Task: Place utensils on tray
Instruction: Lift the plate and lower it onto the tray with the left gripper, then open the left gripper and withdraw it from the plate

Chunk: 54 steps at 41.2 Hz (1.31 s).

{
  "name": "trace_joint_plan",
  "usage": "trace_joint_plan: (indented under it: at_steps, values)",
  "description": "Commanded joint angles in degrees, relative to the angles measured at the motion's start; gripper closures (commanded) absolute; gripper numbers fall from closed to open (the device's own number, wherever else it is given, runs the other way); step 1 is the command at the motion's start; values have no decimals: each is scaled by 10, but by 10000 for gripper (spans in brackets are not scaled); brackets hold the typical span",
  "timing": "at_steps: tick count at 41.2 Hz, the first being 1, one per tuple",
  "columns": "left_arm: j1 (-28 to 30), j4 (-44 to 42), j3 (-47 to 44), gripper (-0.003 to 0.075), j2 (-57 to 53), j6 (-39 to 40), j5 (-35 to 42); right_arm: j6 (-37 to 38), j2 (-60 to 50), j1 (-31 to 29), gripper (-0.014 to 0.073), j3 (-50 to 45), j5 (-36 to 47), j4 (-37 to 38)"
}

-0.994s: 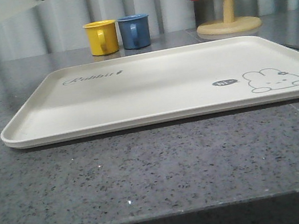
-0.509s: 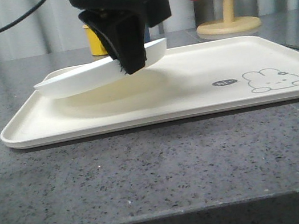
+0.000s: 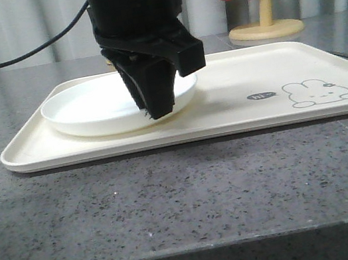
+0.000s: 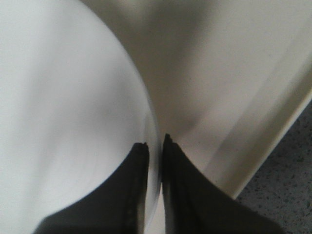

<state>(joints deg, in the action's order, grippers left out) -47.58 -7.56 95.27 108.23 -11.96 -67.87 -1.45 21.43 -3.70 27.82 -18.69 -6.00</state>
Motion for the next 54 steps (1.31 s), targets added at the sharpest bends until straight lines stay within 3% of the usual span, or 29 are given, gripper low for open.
trace_joint_plan:
  at_steps: [1,5,15,24,33,45,54]
  values:
    - [-2,-1,19,456,-27,7,2,-5,8,-3,-15,21,47,4]
    - [-2,1,31,374,-30,32,-21,-5,8,-3,-15,21,47,4]
    - [-1,-3,95,379,-62,34,-42,-5,8,-3,-15,21,47,4]
    - [41,-1,102,572,-119,34,-42,-5,8,-3,-15,21,46,4]
    - [138,-1,100,741,-182,41,-42,-5,8,-3,-15,21,46,4]
    - [307,3,14,739,-277,64,-17,-5,8,-3,-15,21,46,4]
    - [398,34,-121,739,-382,64,99,-5,8,-3,-15,21,46,4]
